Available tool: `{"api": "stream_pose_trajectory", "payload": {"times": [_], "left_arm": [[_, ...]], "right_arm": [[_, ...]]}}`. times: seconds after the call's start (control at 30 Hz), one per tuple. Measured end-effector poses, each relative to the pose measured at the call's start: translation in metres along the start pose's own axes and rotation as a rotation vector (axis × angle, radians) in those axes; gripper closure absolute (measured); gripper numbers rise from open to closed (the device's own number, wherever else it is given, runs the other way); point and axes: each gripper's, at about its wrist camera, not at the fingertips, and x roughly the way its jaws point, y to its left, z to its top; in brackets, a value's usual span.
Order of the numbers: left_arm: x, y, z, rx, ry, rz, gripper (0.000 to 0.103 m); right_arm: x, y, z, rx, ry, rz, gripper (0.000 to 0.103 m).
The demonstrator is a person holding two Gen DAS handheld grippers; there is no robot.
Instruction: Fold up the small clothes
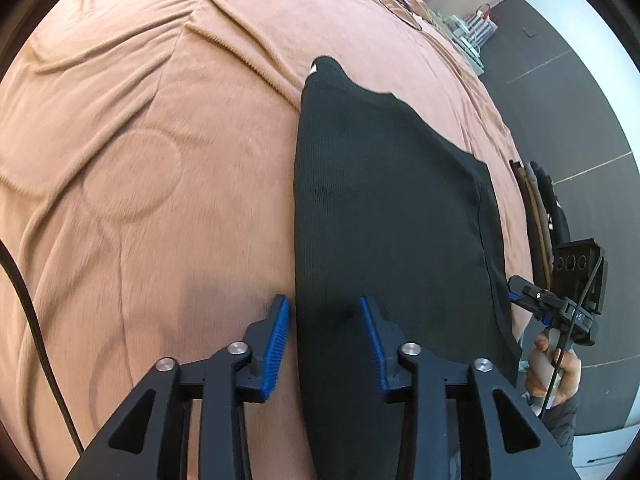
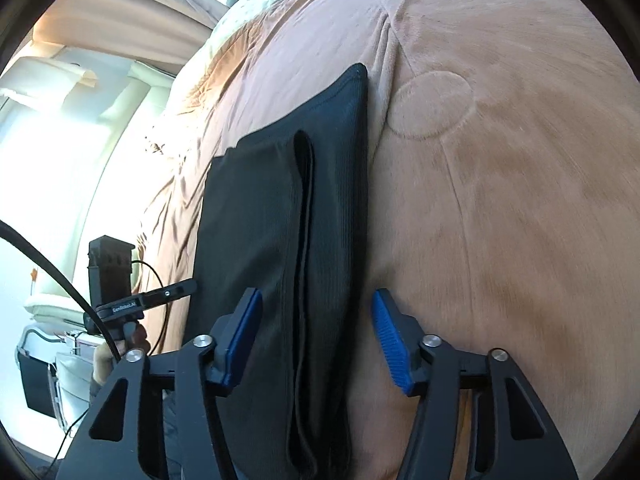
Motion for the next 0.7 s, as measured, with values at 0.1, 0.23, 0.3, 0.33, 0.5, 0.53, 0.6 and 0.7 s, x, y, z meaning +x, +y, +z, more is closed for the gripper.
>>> {"api": "stream_pose_trajectory", "payload": {"times": [0.1,0.23,0.3,0.33,0.5,0.53,0.6,0.7], "left_arm": [[0.004,0.004,0.012,-0.005,-0.003,-0.013,0.071],[0.008,0.006,0.027,-0.009,-0.009,-0.035,0.071],[0.012,0.006,0.036,-0.015,-0.012,-0.047,0.071],[0.015,0.005,0.04,-0.02,-0.015,-0.054,0.071],[0.015,0.006,0.057,-0.027,-0.027,-0.065,0.072],[0.016,0.006,0.062,-0.028,-0.03,-0.064,0.072],[0.018,0.006,0.071,-0.033,-0.036,-0.064,0.072],[0.024,0.003,0.082,-0.037,-0.04,-0.063,0.072]], "right_arm": [[0.01,-0.004,0.013,-0.001,0.004,0.016,0.054],[0.02,-0.005,0.027,-0.014,0.001,0.026,0.054],[0.026,-0.004,0.034,-0.021,0.0,0.026,0.054],[0.029,-0.002,0.035,-0.023,0.001,0.027,0.054],[0.037,0.001,0.044,-0.039,0.003,0.027,0.054],[0.039,0.002,0.046,-0.043,0.001,0.027,0.054],[0.041,0.005,0.049,-0.052,-0.005,0.025,0.055],[0.039,0.004,0.047,-0.062,-0.011,0.014,0.058]]}}
